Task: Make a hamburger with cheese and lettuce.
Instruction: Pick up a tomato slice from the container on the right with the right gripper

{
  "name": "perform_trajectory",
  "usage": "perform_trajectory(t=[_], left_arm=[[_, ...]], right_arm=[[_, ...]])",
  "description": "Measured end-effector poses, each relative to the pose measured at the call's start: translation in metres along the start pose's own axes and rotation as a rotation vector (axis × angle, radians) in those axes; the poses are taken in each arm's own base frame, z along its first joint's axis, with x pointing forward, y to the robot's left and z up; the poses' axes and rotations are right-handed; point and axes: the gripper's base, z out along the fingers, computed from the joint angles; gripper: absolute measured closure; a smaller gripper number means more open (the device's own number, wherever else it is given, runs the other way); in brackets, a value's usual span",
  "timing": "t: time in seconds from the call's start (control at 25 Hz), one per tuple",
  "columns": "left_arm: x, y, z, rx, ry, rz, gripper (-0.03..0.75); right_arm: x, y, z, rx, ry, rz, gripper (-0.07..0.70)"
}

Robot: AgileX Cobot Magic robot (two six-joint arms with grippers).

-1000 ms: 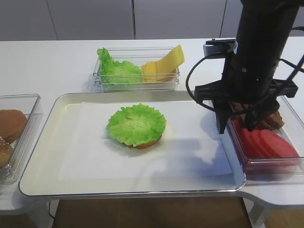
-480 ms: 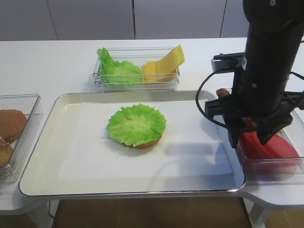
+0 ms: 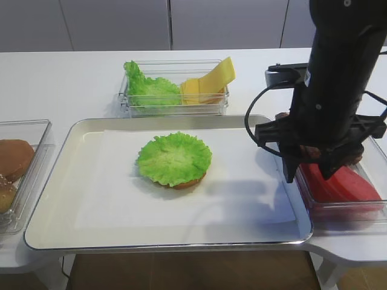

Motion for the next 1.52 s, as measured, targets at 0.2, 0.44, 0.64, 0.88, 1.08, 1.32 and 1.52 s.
perform_trajectory(t=[0.2,0.44,0.64,0.88,1.08,1.32,1.52], left_arm=[[0.0000,0.0000,0.0000,0.000,0.000,0.000,0.302],[0.0000,0.0000,0.0000,0.000,0.000,0.000,0.302],[0.0000,0.0000,0.0000,0.000,0.000,0.000,0.302],[0.0000,0.0000,0.0000,0.000,0.000,0.000,0.302],[0.0000,0.0000,0.0000,0.000,0.000,0.000,0.302],[0.0000,0.0000,0.0000,0.000,0.000,0.000,0.302],[0.0000,0.0000,0.0000,0.000,0.000,0.000,0.302]], right_arm=[[-0.0006,-0.0009,0.0000,0.009,-0.007,-0.005,0.203],[-0.0008,-0.0008,0.0000,0.009,-0.008,-0.005,0.205],[-0.0017,-0.0002,0.0000,0.002,-0.018,-0.004,0.316],[-0.0024,-0.0001,0.0000,0.001,-0.027,-0.005,0.468],[-0.0023,-0.0002,0.0000,0.002,-0.026,-0.006,0.515],[-0.0022,-0.0005,-0.0007,0.004,-0.029,-0.007,0.544],[-0.0021,-0.0004,-0.0029,0.007,-0.021,-0.007,0.545]])
